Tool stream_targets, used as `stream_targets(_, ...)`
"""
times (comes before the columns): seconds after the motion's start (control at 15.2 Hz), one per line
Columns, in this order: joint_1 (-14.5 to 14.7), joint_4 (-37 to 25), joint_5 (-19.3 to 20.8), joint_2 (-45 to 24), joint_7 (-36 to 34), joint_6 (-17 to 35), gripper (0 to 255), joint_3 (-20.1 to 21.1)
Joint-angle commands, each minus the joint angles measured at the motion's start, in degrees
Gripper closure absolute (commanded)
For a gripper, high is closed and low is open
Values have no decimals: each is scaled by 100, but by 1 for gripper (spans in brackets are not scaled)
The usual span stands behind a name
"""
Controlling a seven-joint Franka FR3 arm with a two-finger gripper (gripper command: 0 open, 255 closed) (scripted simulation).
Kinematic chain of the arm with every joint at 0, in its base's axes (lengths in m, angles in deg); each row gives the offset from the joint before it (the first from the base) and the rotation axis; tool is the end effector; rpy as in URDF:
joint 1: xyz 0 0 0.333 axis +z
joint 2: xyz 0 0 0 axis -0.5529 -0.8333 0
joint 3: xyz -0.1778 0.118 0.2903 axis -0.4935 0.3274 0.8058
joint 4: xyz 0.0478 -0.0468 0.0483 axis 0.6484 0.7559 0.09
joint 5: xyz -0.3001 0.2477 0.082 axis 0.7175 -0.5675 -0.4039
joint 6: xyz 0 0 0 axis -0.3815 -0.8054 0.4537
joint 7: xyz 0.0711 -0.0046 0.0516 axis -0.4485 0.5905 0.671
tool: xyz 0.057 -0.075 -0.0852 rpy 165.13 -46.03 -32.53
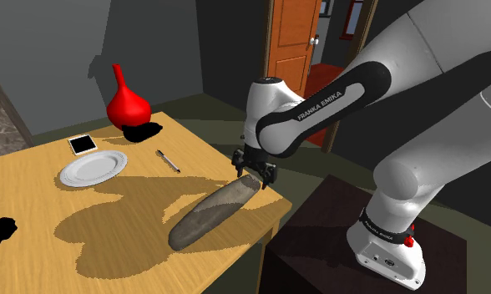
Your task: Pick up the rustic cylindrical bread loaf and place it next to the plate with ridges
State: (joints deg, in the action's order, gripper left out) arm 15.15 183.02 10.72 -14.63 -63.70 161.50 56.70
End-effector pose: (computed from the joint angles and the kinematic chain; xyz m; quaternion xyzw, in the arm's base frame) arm 0.3515 0.1932 0.3425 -0.7756 0.6302 -0.0158 0.0321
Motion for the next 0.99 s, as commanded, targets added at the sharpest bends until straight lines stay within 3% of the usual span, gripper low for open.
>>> stream_targets(0.0,-2,1,2,-5,-2,7,0,3)
stream_targets(0.13,-2,1,2,-5,-2,7,0,3)
stream_targets(0.2,-3,1,2,-6,-2,7,255,4)
stream_targets(0.79,-2,1,2,-5,-2,7,255,3)
stream_targets(0.92,56,-60,-33,155,36,-208,255,-96)
